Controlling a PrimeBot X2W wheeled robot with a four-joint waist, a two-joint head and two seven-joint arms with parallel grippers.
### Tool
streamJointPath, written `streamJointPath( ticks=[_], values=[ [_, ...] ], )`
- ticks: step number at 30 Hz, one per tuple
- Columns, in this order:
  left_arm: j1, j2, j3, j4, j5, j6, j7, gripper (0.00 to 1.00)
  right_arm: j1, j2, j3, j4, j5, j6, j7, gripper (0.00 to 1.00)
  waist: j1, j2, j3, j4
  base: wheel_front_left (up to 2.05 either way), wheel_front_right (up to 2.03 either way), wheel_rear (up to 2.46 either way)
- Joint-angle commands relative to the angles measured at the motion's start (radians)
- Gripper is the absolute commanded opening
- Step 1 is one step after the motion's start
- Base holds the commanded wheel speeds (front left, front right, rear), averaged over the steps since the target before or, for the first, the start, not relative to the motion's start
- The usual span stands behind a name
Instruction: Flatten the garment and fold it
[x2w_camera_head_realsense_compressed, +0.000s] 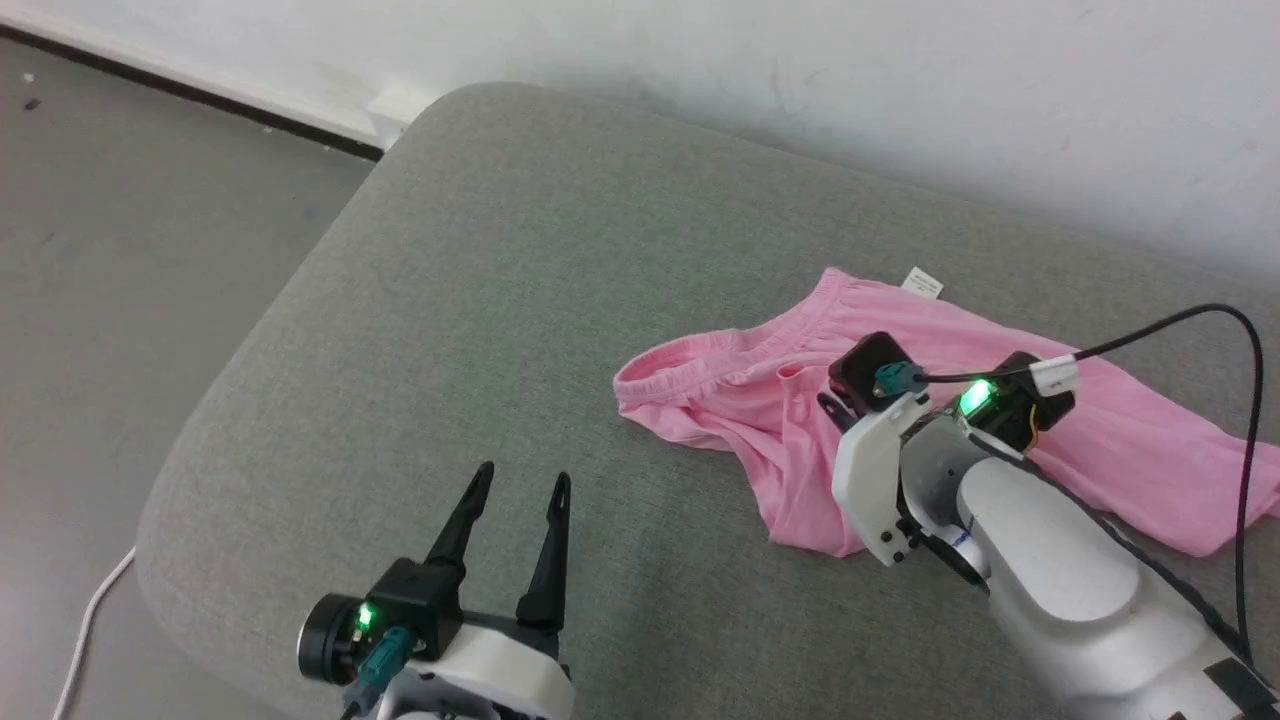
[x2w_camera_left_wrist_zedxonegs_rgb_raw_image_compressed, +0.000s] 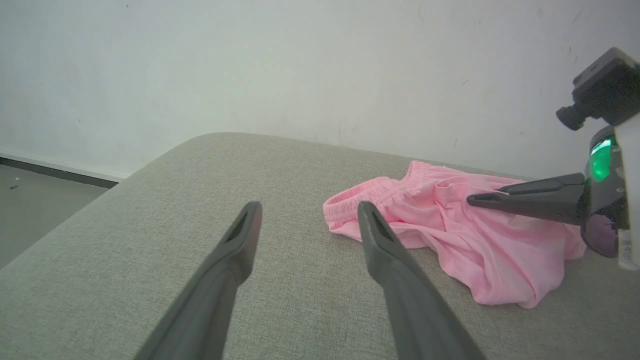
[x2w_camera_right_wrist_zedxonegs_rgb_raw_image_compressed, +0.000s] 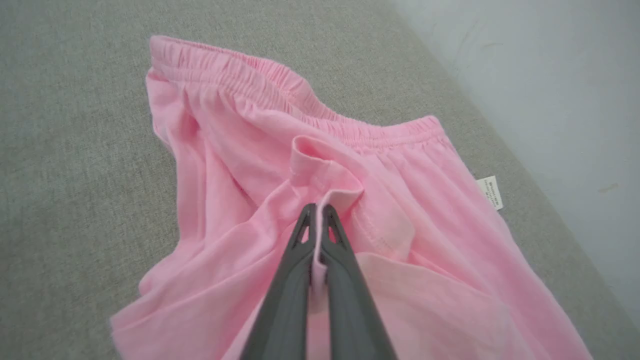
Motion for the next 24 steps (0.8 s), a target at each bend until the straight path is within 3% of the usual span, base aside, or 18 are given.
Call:
streamJointPath(
  ticks=[1,8,15,20,24],
  values=[
    [0.021,-0.006,0.011,0.006,0.008,-0.011,-0.005,1.00,-0.002,-0.002,-0.012,-0.011,0.010,-0.001,-0.018,0.00,-0.0001,0.0000,-0.022,-0.030,0.00,0.00,0.00],
    [0.051,-0.009,0.067,0.017,0.014,-0.029,-0.005,1.00,0.157,-0.063,-0.131,-0.214,0.112,-0.001,-0.043,0.00,-0.0001,0.0000,-0.084,-0.146,0.00,0.00,0.00],
    [0.073,-0.011,0.107,0.021,0.024,-0.049,-0.005,1.00,0.458,-0.152,-0.447,-0.541,0.155,-0.001,0.097,0.00,-0.0001,0.0000,-0.114,-0.278,0.00,0.00,0.00],
    [0.070,-0.018,0.116,0.026,0.030,-0.063,-0.005,1.00,0.674,-0.079,-0.724,-0.717,0.120,-0.001,0.244,0.00,-0.0001,0.0000,-0.114,-0.333,0.00,0.00,0.00],
    [0.066,-0.023,0.114,0.035,0.036,-0.073,-0.005,1.00,0.786,0.010,-0.846,-0.790,0.065,-0.001,0.346,0.00,-0.0001,0.0000,-0.110,-0.352,0.00,0.00,0.00]
  ],
)
